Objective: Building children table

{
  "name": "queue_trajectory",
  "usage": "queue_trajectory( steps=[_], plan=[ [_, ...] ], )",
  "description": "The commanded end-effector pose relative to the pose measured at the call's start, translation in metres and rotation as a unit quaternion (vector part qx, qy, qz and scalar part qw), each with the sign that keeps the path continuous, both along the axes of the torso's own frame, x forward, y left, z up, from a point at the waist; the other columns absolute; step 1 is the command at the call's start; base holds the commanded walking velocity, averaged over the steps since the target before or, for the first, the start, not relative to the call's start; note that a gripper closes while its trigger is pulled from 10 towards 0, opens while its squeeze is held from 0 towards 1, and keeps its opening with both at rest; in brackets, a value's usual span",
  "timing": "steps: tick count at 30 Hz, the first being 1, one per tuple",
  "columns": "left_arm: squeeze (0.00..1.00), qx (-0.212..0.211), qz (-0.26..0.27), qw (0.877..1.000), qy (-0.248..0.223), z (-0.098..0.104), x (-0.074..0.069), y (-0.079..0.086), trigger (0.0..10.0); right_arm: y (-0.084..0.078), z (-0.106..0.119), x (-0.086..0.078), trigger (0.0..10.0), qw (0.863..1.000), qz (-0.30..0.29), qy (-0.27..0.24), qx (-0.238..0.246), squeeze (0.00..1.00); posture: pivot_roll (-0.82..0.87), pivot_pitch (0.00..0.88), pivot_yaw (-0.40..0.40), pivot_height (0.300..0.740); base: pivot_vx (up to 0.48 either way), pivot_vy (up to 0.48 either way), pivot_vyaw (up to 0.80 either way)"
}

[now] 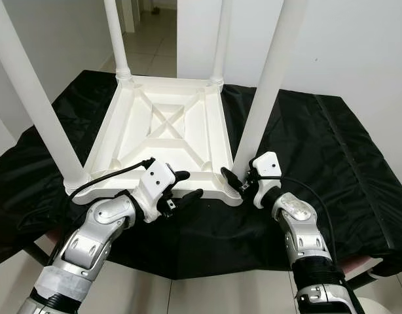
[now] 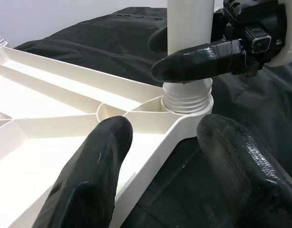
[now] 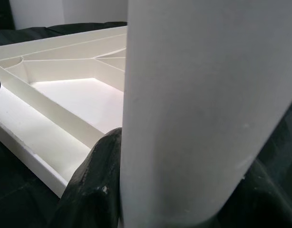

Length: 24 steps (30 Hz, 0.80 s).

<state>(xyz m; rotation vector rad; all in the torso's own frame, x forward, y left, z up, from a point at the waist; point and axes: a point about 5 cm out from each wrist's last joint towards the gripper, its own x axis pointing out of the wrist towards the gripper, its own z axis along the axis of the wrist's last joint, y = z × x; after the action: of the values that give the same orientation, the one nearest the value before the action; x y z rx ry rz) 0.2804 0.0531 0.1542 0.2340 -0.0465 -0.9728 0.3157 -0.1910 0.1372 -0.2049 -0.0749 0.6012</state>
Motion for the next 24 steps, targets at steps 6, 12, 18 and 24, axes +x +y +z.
queue_trajectory(
  steps=[6,12,18,24],
  plan=[
    [0.00,0.003,-0.014,1.000,0.013,-0.003,-0.003,-0.002,10.0,-0.007,-0.012,-0.005,4.6,1.000,-0.004,0.017,-0.015,0.00,0.01,0.000,-0.021,0.740,0.000,0.000,0.00],
    [0.00,-0.001,-0.012,1.000,0.014,-0.001,-0.002,-0.003,10.0,-0.005,-0.010,-0.005,10.0,0.999,-0.024,0.019,0.015,0.00,0.00,0.000,-0.014,0.740,0.000,0.000,0.00],
    [0.00,-0.004,-0.015,1.000,0.018,-0.002,-0.004,-0.006,10.0,0.000,-0.013,-0.007,10.0,0.993,-0.113,0.023,0.030,0.00,-0.02,0.001,-0.018,0.740,0.000,0.000,0.00],
    [0.00,-0.009,-0.016,0.999,0.029,-0.006,-0.009,-0.008,10.0,0.010,-0.016,-0.018,10.0,0.978,-0.193,0.027,0.075,0.00,-0.03,0.016,-0.025,0.740,0.000,0.000,0.00]
  ],
)
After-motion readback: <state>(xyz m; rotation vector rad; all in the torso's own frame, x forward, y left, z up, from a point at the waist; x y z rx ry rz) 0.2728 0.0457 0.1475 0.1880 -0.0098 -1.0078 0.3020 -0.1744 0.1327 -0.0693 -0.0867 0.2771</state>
